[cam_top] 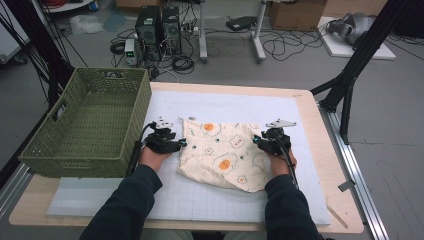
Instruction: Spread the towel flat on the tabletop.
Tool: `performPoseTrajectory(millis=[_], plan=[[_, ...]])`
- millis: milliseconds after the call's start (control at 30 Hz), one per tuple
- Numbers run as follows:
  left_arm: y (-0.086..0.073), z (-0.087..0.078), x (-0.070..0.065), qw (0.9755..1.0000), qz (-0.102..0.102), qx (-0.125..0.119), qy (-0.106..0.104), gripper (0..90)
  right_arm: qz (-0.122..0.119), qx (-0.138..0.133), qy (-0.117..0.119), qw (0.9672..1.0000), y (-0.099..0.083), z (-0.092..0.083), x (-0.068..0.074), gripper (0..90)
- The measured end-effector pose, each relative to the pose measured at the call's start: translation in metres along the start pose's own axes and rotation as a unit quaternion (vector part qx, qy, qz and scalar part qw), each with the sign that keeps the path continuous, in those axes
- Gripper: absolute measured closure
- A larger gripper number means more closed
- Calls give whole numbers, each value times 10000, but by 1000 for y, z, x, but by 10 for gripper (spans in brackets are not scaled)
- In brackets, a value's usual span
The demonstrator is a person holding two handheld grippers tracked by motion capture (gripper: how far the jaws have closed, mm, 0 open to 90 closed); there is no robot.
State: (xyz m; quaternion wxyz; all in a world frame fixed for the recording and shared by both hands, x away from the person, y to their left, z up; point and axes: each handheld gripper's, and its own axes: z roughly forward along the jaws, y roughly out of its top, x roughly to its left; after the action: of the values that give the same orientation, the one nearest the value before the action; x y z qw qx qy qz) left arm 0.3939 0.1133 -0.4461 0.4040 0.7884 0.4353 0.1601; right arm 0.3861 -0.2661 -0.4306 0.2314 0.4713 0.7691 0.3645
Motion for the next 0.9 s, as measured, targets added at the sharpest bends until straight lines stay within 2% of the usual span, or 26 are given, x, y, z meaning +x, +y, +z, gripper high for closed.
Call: performPoseTrajectory(millis=[67,167,200,267,300,333,433,500,600,633,667,733,800,833,867,900], plan=[[2,6,-4,10000,82,11,47,464,-57,-69,19,10000,-1,-7,-1,495],[1,9,-10,9992,361,10,175,472,-39,-138,61,9999,-4,-19,0,443],[1,8,-11,9991,422,8,25,522,-56,-163,93,9998,-6,-22,-2,442],[1,8,-14,9979,643,-4,-107,710,-49,-123,156,9998,-9,-26,-3,431],[1,8,-15,9972,744,-1,-117,853,-59,-97,160,9998,-11,-26,-3,431],[1,9,-15,9971,757,-31,-64,856,-63,-79,193,9998,-12,-26,-3,431],[1,9,-4,9978,558,-169,313,865,-119,78,312,9994,-18,-23,-1,435],[1,7,2,9972,432,-262,551,865,-157,222,369,9989,-22,-19,4,434],[2,6,12,9955,225,-515,761,865,-199,405,489,9978,-24,-11,9,435],[2,6,14,9956,152,-531,760,865,-243,450,515,9974,-25,-7,12,438],[2,6,15,9955,69,-545,771,865,-219,394,540,9975,-24,-6,14,476],[2,6,16,9955,32,-574,753,865,-250,351,630,9971,-23,-3,15,596],[5,6,16,9960,46,-543,707,864,-382,357,776,9956,-20,-2,18,837],[7,6,14,9961,52,-564,673,864,-476,379,697,9957,-19,-2,21,860],[8,7,13,9964,85,-550,632,861,-651,402,387,9963,-17,-2,23,864],[8,7,11,9967,148,-534,601,852,-671,378,221,9968,-16,-3,22,864]])
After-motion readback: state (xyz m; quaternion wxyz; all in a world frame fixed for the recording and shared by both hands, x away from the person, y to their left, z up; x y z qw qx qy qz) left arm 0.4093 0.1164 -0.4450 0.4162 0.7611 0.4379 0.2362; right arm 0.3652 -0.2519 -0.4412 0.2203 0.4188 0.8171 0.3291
